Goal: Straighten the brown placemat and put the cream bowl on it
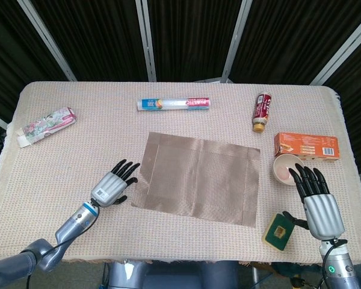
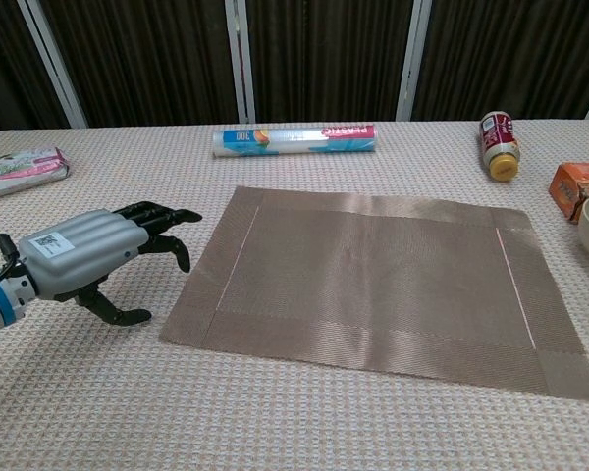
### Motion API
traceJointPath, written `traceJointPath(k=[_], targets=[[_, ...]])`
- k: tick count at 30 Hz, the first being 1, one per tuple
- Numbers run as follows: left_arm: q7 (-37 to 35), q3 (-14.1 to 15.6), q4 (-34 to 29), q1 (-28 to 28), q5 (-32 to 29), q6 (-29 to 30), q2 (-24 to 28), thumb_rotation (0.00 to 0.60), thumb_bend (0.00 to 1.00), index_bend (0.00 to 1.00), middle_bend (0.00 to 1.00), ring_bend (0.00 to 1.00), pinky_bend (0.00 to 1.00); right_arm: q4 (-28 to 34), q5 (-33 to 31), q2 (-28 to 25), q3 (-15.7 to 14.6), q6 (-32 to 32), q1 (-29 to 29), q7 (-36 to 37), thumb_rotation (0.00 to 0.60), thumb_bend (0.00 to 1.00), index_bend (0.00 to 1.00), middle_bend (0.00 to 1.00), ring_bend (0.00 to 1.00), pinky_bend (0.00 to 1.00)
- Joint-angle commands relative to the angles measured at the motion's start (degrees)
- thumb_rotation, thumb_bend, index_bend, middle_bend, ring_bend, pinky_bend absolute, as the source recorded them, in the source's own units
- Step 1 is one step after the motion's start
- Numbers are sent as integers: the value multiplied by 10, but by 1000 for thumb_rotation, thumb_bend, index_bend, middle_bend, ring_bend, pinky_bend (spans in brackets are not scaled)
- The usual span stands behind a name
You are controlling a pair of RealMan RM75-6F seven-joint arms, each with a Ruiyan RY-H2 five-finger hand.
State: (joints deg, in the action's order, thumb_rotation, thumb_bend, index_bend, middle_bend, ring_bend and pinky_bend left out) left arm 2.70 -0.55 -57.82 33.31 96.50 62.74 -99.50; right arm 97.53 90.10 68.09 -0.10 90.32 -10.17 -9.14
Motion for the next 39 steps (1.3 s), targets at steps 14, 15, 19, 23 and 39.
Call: traceJointPath(k=[14, 15, 19, 23, 39], targets=[[22, 8, 6, 22, 0, -2, -26, 600, 284, 326, 0, 0, 0, 8, 20, -8, 10, 14, 14, -5, 600, 0, 0, 0, 0, 0], [26, 9, 5, 22, -1, -3, -26, 600, 294, 327, 0, 0, 0, 9, 22, -9, 10, 14, 15, -6, 600, 0, 0, 0, 0, 0], [32, 11, 4, 23, -3, -8, -29, 600, 358, 332, 0, 0, 0, 12, 28, -11, 9, 16, 18, -7, 600, 0, 0, 0, 0, 0], [41, 17, 5, 22, -5, -9, -31, 600, 365, 333, 0, 0, 0, 15, 33, -14, 10, 17, 21, -8, 600, 0, 0, 0, 0, 0], [44, 29, 12, 24, -9, -11, -44, 600, 383, 376, 0, 0, 0, 21, 43, -20, 16, 17, 29, -5, 600, 0, 0, 0, 0, 0]])
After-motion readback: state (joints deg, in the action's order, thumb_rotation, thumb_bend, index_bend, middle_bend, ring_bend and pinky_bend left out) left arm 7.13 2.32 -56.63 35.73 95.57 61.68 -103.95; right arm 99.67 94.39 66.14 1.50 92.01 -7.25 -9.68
